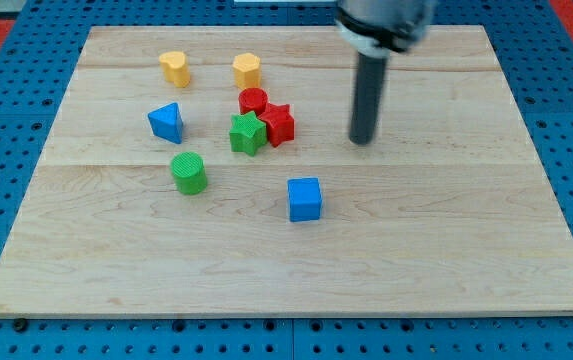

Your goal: Place the blue cube below the red star

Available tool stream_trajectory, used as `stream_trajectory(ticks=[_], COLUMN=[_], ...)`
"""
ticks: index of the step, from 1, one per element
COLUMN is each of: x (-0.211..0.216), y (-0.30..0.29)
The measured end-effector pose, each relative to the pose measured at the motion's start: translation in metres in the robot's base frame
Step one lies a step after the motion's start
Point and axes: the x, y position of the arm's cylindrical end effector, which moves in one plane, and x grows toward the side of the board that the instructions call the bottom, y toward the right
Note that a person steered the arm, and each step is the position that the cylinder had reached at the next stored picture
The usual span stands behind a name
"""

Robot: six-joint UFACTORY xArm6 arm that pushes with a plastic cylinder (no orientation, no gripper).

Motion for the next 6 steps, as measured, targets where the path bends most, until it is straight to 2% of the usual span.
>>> stream_trajectory(ticks=[1,2,3,5,6], x=[0.097,0.100,0.079,0.023,0.015], y=[0.027,-0.035,-0.104,-0.099,-0.099])
